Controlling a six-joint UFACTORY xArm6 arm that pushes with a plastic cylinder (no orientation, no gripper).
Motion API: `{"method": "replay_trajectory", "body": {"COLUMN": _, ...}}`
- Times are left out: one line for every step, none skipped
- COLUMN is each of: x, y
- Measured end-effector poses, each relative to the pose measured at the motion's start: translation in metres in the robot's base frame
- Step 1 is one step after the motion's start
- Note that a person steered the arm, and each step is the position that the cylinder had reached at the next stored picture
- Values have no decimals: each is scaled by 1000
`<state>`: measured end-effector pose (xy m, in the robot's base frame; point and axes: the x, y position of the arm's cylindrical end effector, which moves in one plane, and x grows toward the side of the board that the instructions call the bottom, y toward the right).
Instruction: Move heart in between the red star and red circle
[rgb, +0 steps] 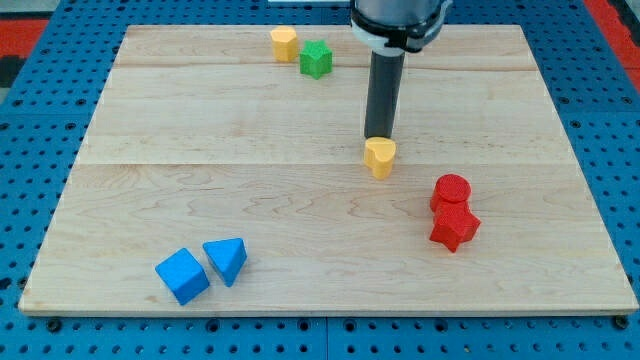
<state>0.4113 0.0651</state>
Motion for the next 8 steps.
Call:
{"method": "replay_trajectory", "body": {"x": 29, "y": 9}}
{"method": "replay_trajectory", "body": {"x": 49, "y": 23}}
{"method": "replay_trajectory", "body": {"x": 41, "y": 2}}
{"method": "replay_trajectory", "body": {"x": 41, "y": -5}}
{"method": "replay_trajectory", "body": {"x": 57, "y": -1}}
{"method": "replay_trajectory", "body": {"x": 56, "y": -35}}
{"method": "replay_trajectory", "body": {"x": 75, "y": -44}}
{"method": "replay_trajectory", "body": {"x": 105, "y": 28}}
